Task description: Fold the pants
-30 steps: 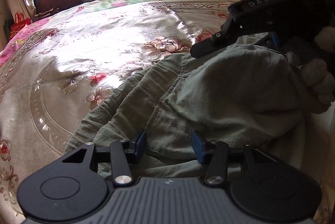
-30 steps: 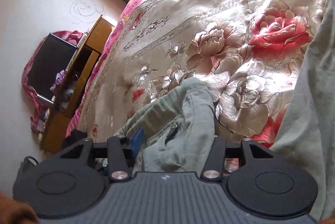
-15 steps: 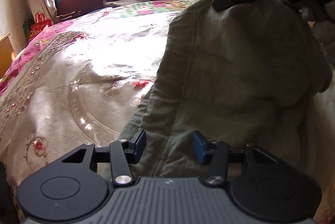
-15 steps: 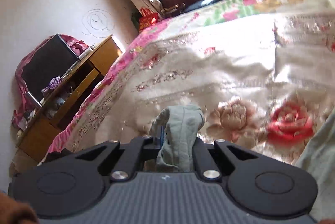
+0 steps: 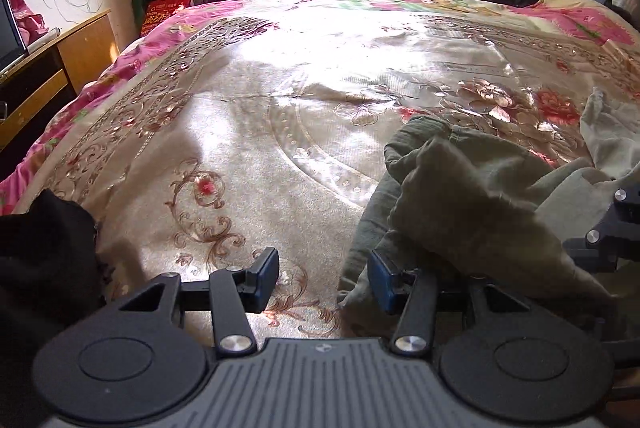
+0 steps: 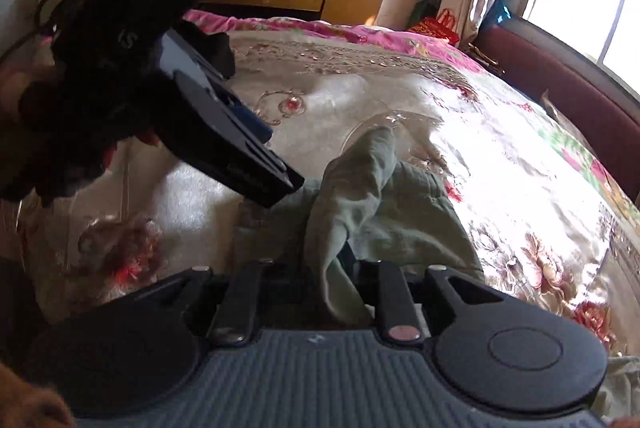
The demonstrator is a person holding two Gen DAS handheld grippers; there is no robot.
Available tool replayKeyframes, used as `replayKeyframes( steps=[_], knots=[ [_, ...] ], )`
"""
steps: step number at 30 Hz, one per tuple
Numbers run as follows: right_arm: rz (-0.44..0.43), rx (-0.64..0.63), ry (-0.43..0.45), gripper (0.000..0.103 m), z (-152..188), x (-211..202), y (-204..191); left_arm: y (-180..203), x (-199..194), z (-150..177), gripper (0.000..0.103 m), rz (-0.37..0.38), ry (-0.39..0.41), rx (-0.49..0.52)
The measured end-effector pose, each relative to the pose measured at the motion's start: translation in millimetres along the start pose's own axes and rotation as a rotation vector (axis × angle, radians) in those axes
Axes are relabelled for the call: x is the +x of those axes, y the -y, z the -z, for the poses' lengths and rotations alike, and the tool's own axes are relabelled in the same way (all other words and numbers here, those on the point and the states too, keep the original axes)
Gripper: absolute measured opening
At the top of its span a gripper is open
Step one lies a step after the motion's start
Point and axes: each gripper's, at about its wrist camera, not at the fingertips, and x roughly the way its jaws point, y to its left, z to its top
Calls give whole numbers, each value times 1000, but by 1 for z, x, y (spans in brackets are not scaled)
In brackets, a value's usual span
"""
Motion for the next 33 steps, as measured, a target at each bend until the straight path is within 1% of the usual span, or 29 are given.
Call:
replayKeyframes(
  steps=[2, 3, 4, 6, 7, 11, 12, 14, 15, 16, 18, 20, 21, 22, 23, 24, 25, 27, 29, 30, 31, 33],
  knots=[
    [-25, -6, -6, 33, 2, -2, -3, -5, -8, 7, 63, 11, 2, -23],
    [-28, -19, -8, 42, 3, -3, -4, -7, -12, 10, 63, 11, 1, -35],
    [-21, -35, -4, 45, 6, -5, -5, -9, -15, 12, 63, 9, 2, -42],
    [8, -47, 5, 45, 8, -8, -3, -14, -24, 17, 63, -4, 8, -58],
    [15, -30, 13, 45, 10, -10, 0, -15, -27, 19, 63, -6, 11, -64],
    [6, 91, 0, 45, 9, -5, 17, -14, -37, 18, 65, 21, 25, -80],
    [4, 106, -6, 44, 9, -2, 17, -11, -36, 16, 65, 32, 26, -77],
    [5, 133, -21, 26, 6, 6, 17, -6, -35, 11, 65, 53, 31, -89],
    [-3, 158, -30, 9, 4, 10, 17, -5, -36, 9, 65, 50, 43, -96],
    [-14, 193, -28, 7, 3, 11, 17, -5, -38, 6, 65, 39, 60, -102],
    [-20, 244, -4, 7, 2, 11, 16, -7, -43, 2, 65, 19, 92, -118],
    [-36, 261, -4, 8, 4, 12, 12, -10, -48, -2, 65, 11, 115, -123],
    [-57, 257, -21, 13, 7, 15, 8, -8, -51, -4, 65, 5, 122, -112],
    [-75, 254, -35, 16, 10, 15, 7, -6, -53, -5, 65, 0, 129, -99],
    [-89, 261, -38, 18, 15, 12, 7, -1, -54, -6, 66, 3, 135, -76],
    [-90, 278, -27, 21, 19, 6, 10, 5, -54, -6, 66, 11, 135, -53],
    [-85, 297, -20, 23, 23, -2, 16, 13, -53, -7, 66, 14, 134, -28],
    [-63, 359, -6, 24, 30, -24, 33, 33, -49, -7, 66, 32, 131, 34],
    [-36, 439, 14, 30, 43, -52, 60, 54, -44, -6, 66, 59, 131, 98],
    [-17, 473, 17, 35, 50, -64, 74, 64, -42, -5, 66, 79, 126, 129],
    [11, 500, 16, 37, 57, -75, 89, 75, -38, -5, 67, 96, 117, 160],
    [80, 555, 2, 38, 71, -92, 122, 98, -25, -1, 68, 114, 62, 241]
  ],
)
